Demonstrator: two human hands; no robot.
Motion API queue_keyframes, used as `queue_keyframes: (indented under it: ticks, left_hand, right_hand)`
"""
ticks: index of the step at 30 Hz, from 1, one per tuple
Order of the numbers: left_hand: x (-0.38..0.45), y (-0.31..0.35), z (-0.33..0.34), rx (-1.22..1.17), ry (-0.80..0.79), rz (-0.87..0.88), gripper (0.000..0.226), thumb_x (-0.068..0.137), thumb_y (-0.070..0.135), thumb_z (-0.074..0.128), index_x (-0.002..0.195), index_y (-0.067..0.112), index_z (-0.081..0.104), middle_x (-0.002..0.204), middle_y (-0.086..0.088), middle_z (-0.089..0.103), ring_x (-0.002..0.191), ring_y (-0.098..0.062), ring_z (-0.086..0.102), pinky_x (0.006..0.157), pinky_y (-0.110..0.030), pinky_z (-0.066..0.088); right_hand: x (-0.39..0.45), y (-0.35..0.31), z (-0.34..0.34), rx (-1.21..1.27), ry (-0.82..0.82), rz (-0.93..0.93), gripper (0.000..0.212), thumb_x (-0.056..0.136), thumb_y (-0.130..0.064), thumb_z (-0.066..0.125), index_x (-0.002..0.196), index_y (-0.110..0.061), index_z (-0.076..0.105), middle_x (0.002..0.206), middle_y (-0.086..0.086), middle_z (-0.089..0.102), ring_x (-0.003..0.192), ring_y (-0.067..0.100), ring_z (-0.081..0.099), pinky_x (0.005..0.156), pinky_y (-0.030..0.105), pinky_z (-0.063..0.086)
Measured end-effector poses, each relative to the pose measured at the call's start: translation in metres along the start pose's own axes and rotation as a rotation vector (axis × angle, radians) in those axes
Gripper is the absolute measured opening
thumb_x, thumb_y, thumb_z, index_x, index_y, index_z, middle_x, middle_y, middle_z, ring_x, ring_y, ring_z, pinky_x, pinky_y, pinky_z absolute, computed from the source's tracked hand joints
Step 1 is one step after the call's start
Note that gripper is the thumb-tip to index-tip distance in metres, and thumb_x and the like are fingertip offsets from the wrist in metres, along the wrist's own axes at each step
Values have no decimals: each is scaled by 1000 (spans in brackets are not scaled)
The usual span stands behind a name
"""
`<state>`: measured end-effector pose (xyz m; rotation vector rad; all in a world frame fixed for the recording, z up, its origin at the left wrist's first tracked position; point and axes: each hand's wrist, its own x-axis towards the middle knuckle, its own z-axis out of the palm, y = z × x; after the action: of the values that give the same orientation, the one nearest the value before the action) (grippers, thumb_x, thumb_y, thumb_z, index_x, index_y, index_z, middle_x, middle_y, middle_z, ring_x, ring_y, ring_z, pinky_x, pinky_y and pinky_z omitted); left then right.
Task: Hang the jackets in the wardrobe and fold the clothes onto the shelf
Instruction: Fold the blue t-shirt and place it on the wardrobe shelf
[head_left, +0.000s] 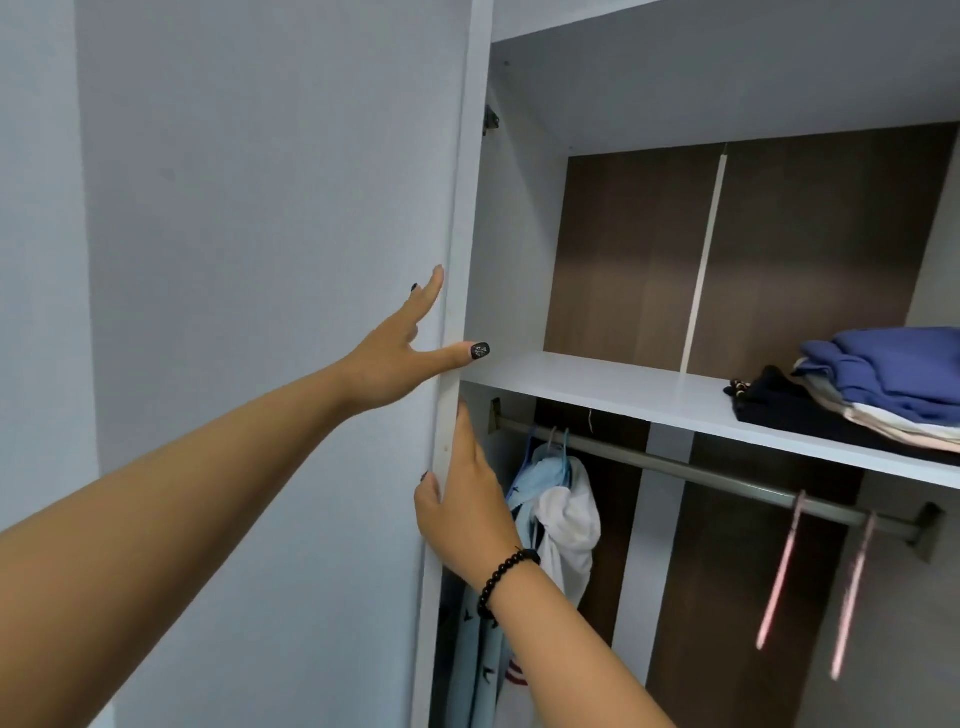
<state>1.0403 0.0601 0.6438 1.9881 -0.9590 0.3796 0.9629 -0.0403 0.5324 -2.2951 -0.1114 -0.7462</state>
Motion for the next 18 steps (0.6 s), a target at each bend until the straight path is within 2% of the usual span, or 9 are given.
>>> queue_keyframes:
  ticks: [4,6,8,11,14,18]
  left_hand:
    - [19,9,43,-134,-42,90,95,84,56,54,147,44,-15,158,19,-13,148,-17,-1,118,-42,10]
    - [27,10,69,-218,-40,136,101,81,57,58,148,44,-16,157,22,-14,148,-10,-5,119,-39,9]
    - [39,10,95,-197,-22,152,105,79,56,63,148,45,-16,158,19,-16,147,-7,-8,117,-36,8]
    - [58,19,136,-89,26,128,109,76,63,64,146,46,-17,159,11,-19,149,-20,-8,117,-46,11]
    - [77,32,174,-21,130,80,110,76,65,64,146,45,-18,159,6,-21,148,-31,-10,115,-56,13]
    - [95,40,205,31,191,30,109,77,67,61,146,44,-20,158,3,-24,147,-35,-12,113,-64,17]
  right_hand:
    - [1,34,-20,97,15,28,75,94,-17,44,151,-34,-1,156,-7,23,134,10,37,102,19,34]
    - [3,54,-35,110,38,60,70,94,-17,44,151,-33,5,151,-5,33,128,8,44,100,18,38]
    - [5,76,-55,126,84,99,66,95,-17,45,150,-32,12,143,-5,43,120,8,51,100,23,44]
    - [4,105,-87,265,115,147,55,97,-13,46,145,-32,28,135,-11,52,122,4,52,106,35,44]
    - [7,124,-115,351,118,161,49,97,-2,44,139,-28,39,132,-8,56,119,3,56,105,31,44]
    - [16,149,-126,421,194,187,46,97,5,42,135,-21,44,127,-2,61,114,6,60,99,25,48]
